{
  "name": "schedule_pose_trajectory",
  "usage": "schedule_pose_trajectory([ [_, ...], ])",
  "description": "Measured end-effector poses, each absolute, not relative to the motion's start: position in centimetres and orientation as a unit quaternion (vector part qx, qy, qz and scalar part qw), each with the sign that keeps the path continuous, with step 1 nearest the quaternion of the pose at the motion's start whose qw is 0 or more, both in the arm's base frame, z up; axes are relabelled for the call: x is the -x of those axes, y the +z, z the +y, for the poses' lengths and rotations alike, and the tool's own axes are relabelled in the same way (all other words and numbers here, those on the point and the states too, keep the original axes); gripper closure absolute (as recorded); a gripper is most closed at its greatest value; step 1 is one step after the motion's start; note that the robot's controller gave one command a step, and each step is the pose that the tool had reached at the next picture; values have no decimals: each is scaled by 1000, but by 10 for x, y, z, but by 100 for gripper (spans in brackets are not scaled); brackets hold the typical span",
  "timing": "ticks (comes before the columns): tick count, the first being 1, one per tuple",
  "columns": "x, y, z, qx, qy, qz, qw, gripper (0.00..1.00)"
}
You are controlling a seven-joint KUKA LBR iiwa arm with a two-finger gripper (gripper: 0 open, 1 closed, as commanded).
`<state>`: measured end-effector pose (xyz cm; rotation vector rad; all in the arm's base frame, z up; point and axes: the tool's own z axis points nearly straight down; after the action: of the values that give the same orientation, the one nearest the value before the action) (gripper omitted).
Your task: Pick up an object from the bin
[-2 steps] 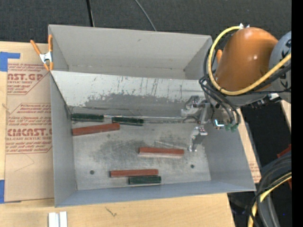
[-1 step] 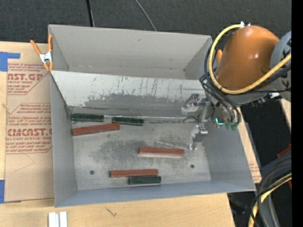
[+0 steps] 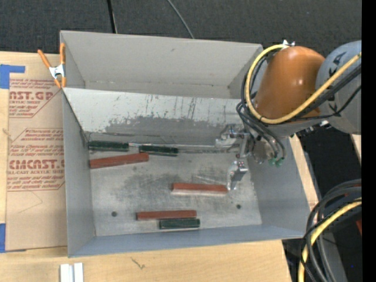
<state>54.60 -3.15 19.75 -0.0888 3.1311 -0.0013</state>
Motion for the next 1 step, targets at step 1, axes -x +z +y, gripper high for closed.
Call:
schedule_pose_trajectory([
  [1, -516, 128, -19, 45, 0, 999, 2, 0],
])
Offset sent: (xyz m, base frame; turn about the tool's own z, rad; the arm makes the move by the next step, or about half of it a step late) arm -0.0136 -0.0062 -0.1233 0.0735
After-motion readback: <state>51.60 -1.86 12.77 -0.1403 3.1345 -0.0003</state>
